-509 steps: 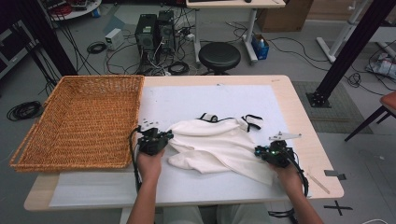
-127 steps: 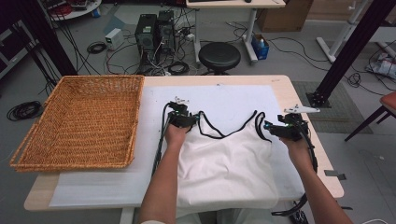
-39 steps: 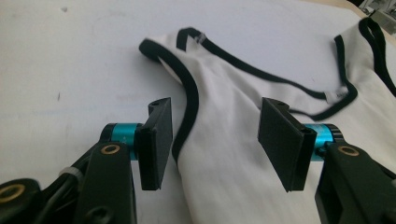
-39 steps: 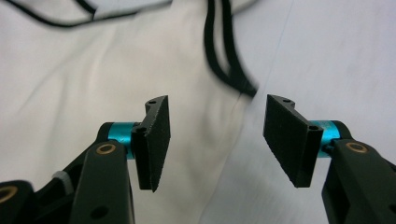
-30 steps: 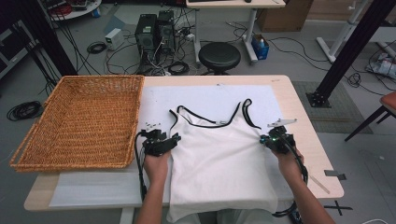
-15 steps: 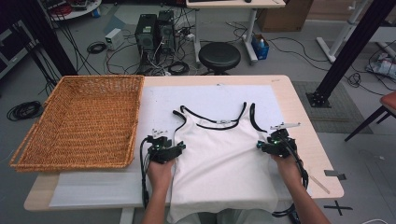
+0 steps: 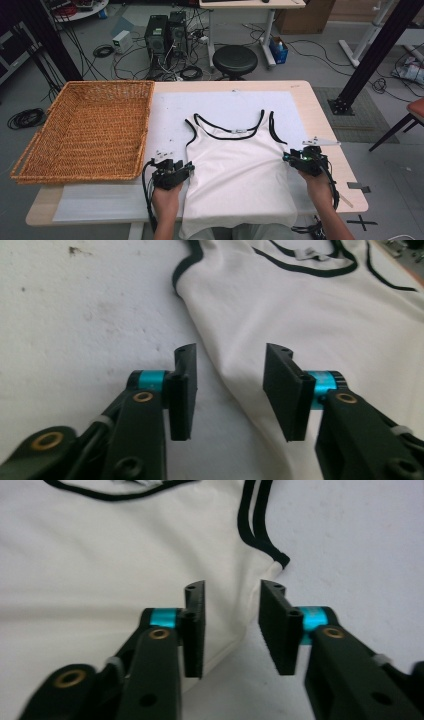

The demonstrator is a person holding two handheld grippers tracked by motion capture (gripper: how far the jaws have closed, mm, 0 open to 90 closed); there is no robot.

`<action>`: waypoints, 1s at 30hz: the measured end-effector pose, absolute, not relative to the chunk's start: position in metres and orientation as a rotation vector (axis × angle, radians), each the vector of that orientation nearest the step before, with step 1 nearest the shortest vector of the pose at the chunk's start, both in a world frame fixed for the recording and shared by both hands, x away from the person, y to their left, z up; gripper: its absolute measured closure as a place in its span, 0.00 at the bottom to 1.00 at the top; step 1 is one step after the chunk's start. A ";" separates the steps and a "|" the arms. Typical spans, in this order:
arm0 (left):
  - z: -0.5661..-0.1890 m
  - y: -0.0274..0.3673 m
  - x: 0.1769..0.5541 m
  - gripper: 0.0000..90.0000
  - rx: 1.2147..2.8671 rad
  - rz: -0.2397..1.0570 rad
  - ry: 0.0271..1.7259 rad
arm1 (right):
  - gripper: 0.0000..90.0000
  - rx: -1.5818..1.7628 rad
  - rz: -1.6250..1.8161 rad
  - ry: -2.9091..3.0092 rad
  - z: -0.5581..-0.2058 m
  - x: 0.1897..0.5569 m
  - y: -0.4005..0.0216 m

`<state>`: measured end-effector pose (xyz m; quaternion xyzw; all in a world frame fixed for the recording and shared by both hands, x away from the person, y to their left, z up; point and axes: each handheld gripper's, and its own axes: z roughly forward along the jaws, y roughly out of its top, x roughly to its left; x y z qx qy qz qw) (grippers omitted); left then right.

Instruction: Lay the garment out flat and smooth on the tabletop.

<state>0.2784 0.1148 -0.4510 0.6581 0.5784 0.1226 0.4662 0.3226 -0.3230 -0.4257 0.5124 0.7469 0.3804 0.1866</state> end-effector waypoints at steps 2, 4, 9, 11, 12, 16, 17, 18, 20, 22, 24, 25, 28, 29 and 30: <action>-0.452 0.115 0.269 0.56 1.611 0.261 1.388 | 0.58 1.456 1.100 2.105 -0.422 0.311 -0.325; -0.455 0.114 0.263 0.53 1.610 0.234 1.371 | 0.54 1.474 1.115 2.152 -0.424 0.299 -0.324; -0.459 0.104 0.260 0.89 1.687 0.267 1.397 | 0.92 1.374 0.947 2.266 -0.442 0.283 -0.311; -0.458 0.103 0.256 0.96 1.691 0.281 1.417 | 0.99 1.362 0.978 2.289 -0.442 0.279 -0.314; -0.457 0.103 0.252 0.97 1.701 0.295 1.416 | 0.99 1.335 0.954 2.287 -0.441 0.275 -0.316; -0.460 0.107 0.234 0.95 1.645 0.323 1.366 | 0.82 1.367 1.032 2.270 -0.440 0.261 -0.331; -0.461 0.108 0.232 0.82 1.621 0.325 1.361 | 0.77 1.392 1.046 2.241 -0.440 0.258 -0.334; -0.462 0.109 0.231 0.66 1.608 0.296 1.361 | 0.72 1.413 1.079 2.227 -0.439 0.256 -0.337; -0.465 0.108 0.231 0.57 1.585 0.262 1.349 | 0.67 1.437 1.130 2.210 -0.438 0.252 -0.338; -0.464 0.107 0.236 0.54 1.605 0.257 1.344 | 0.59 1.435 1.113 2.211 -0.438 0.255 -0.333; -0.461 0.103 0.244 0.53 1.630 0.238 1.360 | 0.56 1.444 1.084 2.200 -0.442 0.267 -0.329; -0.458 0.101 0.248 0.55 1.655 0.243 1.373 | 0.58 1.471 1.074 2.188 -0.444 0.275 -0.328; -0.451 0.100 0.262 0.95 1.746 0.290 1.437 | 0.93 1.455 1.017 2.216 -0.444 0.296 -0.322; -0.451 0.102 0.267 0.96 1.737 0.293 1.442 | 0.97 1.426 0.987 2.241 -0.443 0.302 -0.318; -0.451 0.104 0.273 0.97 1.725 0.322 1.451 | 0.98 1.388 0.948 2.247 -0.441 0.308 -0.314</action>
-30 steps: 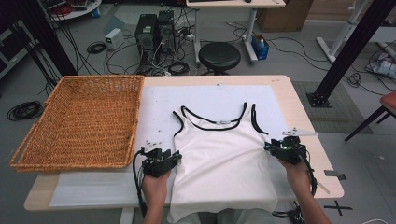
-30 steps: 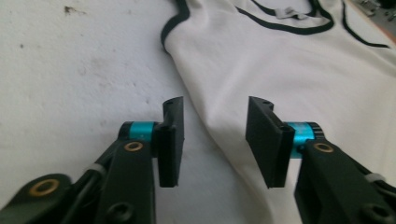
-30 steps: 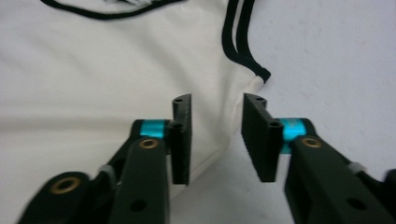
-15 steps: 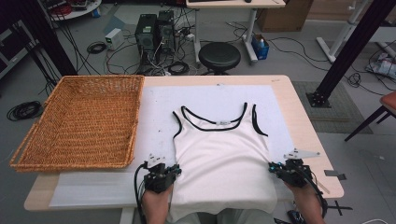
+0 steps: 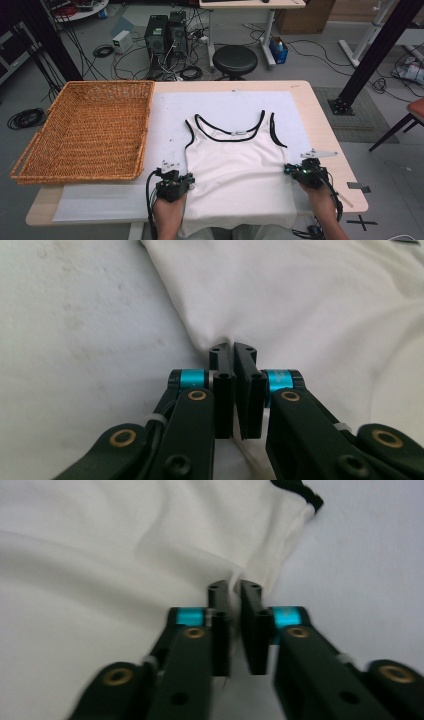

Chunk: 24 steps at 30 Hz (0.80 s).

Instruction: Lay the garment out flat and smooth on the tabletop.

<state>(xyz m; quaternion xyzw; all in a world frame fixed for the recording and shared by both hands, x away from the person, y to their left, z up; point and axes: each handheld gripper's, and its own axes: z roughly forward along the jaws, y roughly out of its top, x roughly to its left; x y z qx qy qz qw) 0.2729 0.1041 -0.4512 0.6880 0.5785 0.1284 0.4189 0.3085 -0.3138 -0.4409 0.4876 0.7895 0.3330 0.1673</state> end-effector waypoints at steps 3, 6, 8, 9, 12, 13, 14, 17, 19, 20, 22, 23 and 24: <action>-0.450 0.112 0.290 0.97 1.635 0.349 1.477 | 0.99 1.359 0.920 2.178 -0.435 0.327 -0.307; -0.450 0.114 0.297 0.96 1.614 0.367 1.466 | 0.94 1.384 0.923 2.143 -0.432 0.341 -0.304; -0.448 0.113 0.290 0.76 1.588 0.357 1.457 | 0.78 1.412 0.949 2.129 -0.431 0.337 -0.305; -0.448 0.113 0.284 0.68 1.583 0.333 1.451 | 0.73 1.413 0.965 2.119 -0.430 0.332 -0.307; -0.449 0.113 0.259 0.60 1.587 0.304 1.405 | 0.65 1.438 1.055 2.093 -0.429 0.303 -0.317; -0.452 0.112 0.250 0.60 1.601 0.284 1.384 | 0.63 1.437 1.077 2.103 -0.430 0.292 -0.320; -0.454 0.112 0.244 0.60 1.605 0.274 1.378 | 0.62 1.429 1.099 2.130 -0.433 0.280 -0.321; -0.464 0.107 0.227 0.60 1.613 0.279 1.343 | 0.60 1.412 1.087 2.165 -0.442 0.255 -0.321; -0.468 0.102 0.217 0.59 1.619 0.339 1.308 | 0.62 1.437 1.077 2.157 -0.449 0.244 -0.322; -0.469 0.099 0.213 0.61 1.632 0.379 1.296 | 0.67 1.432 1.069 2.152 -0.452 0.240 -0.323; -0.473 0.096 0.206 0.86 1.652 0.429 1.276 | 0.86 1.353 1.035 2.136 -0.454 0.232 -0.323; -0.475 0.097 0.204 0.97 1.631 0.418 1.273 | 0.98 1.352 1.048 2.148 -0.454 0.230 -0.325; -0.476 0.100 0.203 0.97 1.614 0.384 1.278 | 1.00 1.357 1.065 2.162 -0.454 0.229 -0.326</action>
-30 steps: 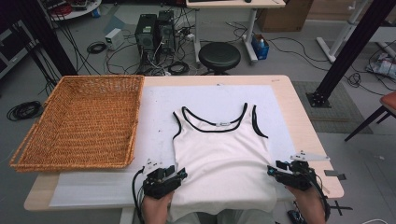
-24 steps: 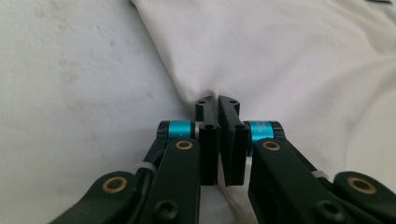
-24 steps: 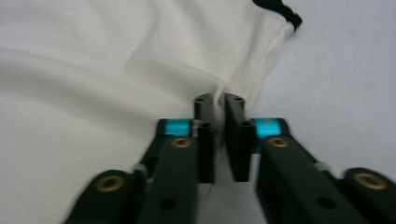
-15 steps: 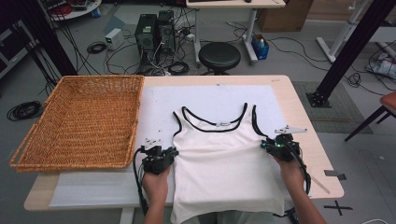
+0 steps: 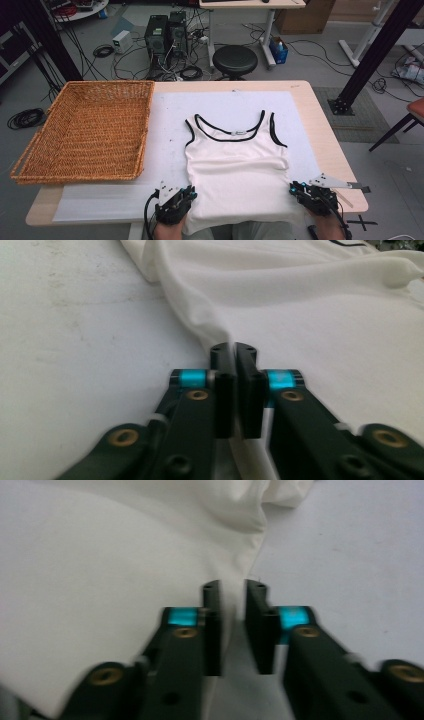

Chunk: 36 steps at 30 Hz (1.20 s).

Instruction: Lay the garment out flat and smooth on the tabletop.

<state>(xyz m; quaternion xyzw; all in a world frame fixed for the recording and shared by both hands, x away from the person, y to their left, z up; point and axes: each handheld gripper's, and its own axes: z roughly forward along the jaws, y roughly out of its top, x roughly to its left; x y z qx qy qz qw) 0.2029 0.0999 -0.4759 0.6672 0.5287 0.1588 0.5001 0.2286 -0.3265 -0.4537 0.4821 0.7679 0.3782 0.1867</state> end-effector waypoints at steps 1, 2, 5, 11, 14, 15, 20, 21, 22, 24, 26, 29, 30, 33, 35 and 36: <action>-0.475 0.103 0.202 0.97 1.606 0.359 1.281 | 1.00 1.349 1.063 2.172 -0.453 0.227 -0.327; -0.475 0.105 0.200 0.97 1.606 0.338 1.276 | 1.00 1.353 1.072 2.179 -0.453 0.223 -0.329; -0.474 0.113 0.190 0.97 1.570 0.301 1.258 | 1.00 1.359 1.119 2.186 -0.448 0.209 -0.336; -0.467 0.120 0.173 0.97 1.538 0.245 1.197 | 0.99 1.307 1.167 2.218 -0.429 0.177 -0.342; -0.468 0.116 0.183 0.57 1.534 0.273 1.263 | 0.81 1.344 1.130 2.205 -0.431 0.182 -0.341; -0.467 0.115 0.188 0.55 1.517 0.284 1.279 | 0.76 1.366 1.138 2.194 -0.433 0.187 -0.341; -0.456 0.113 0.222 0.55 1.511 0.349 1.311 | 0.65 1.391 1.114 2.133 -0.436 0.223 -0.329; -0.453 0.112 0.231 0.55 1.521 0.355 1.317 | 0.63 1.392 1.104 2.126 -0.436 0.231 -0.327; -0.450 0.112 0.240 0.55 1.531 0.369 1.318 | 0.63 1.397 1.090 2.113 -0.437 0.241 -0.325; -0.444 0.110 0.258 0.55 1.551 0.383 1.332 | 0.63 1.405 1.060 2.121 -0.439 0.262 -0.319; -0.439 0.108 0.280 0.55 1.591 0.386 1.343 | 0.64 1.418 1.016 2.133 -0.442 0.282 -0.313; -0.439 0.105 0.303 0.55 1.616 0.382 1.368 | 0.72 1.431 0.953 2.142 -0.446 0.304 -0.307; -0.440 0.105 0.310 0.55 1.622 0.388 1.381 | 0.76 1.423 0.933 2.149 -0.447 0.307 -0.306; -0.444 0.105 0.320 0.55 1.618 0.398 1.418 | 0.98 1.411 0.936 2.177 -0.445 0.303 -0.307; -0.449 0.104 0.323 0.55 1.644 0.382 1.427 | 0.98 1.394 0.926 2.188 -0.445 0.299 -0.308; -0.451 0.103 0.324 0.55 1.653 0.373 1.428 | 0.98 1.400 0.924 2.191 -0.444 0.297 -0.309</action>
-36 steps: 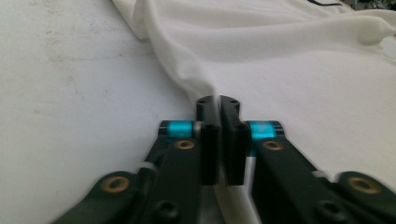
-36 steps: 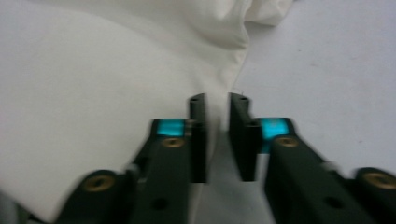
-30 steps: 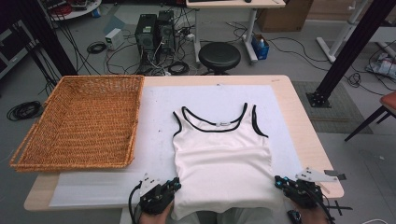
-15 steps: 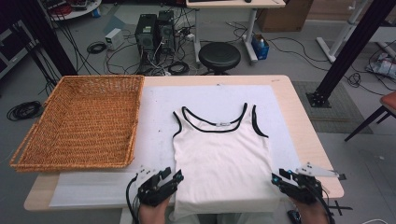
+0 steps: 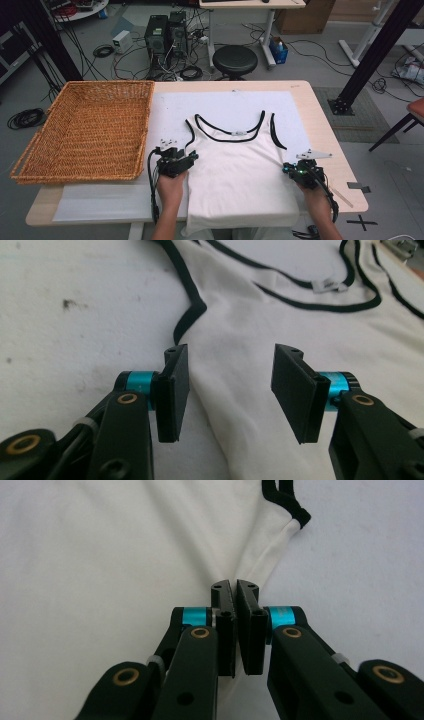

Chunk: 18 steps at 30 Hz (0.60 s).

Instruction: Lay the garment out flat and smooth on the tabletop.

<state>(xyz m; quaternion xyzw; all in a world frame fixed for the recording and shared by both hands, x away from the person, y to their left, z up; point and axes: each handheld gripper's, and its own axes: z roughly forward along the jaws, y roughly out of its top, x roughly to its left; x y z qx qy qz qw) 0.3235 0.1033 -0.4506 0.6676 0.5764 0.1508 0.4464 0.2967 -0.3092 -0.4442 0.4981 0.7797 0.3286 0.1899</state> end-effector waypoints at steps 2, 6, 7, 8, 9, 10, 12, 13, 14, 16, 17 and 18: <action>-0.451 0.103 0.324 0.55 1.643 0.373 1.418 | 0.93 1.404 0.926 2.192 -0.443 0.294 -0.311; -0.440 0.103 0.327 0.54 1.580 0.400 1.345 | 0.68 1.399 1.021 2.129 -0.434 0.304 -0.317; -0.437 0.103 0.329 0.53 1.573 0.400 1.324 | 0.65 1.396 1.029 2.110 -0.429 0.310 -0.318; -0.433 0.104 0.332 0.53 1.573 0.393 1.308 | 0.65 1.392 1.042 2.092 -0.423 0.317 -0.318; -0.429 0.104 0.335 0.53 1.580 0.400 1.296 | 0.64 1.381 1.058 2.076 -0.417 0.326 -0.319; -0.425 0.104 0.340 0.52 1.578 0.410 1.281 | 0.64 1.376 1.070 2.059 -0.412 0.335 -0.318; -0.417 0.107 0.352 0.51 1.583 0.413 1.245 | 0.63 1.382 1.089 2.037 -0.407 0.353 -0.318; -0.414 0.108 0.360 0.50 1.598 0.433 1.225 | 0.61 1.398 1.084 2.041 -0.406 0.359 -0.318; -0.411 0.109 0.368 0.50 1.615 0.451 1.210 | 0.60 1.402 1.085 2.046 -0.405 0.364 -0.317; -0.406 0.112 0.385 0.50 1.645 0.480 1.203 | 0.59 1.386 1.101 2.047 -0.403 0.365 -0.314; -0.404 0.113 0.394 0.51 1.665 0.486 1.213 | 0.59 1.372 1.108 2.052 -0.402 0.364 -0.312; -0.402 0.114 0.404 0.54 1.691 0.491 1.218 | 0.58 1.370 1.111 2.056 -0.402 0.363 -0.312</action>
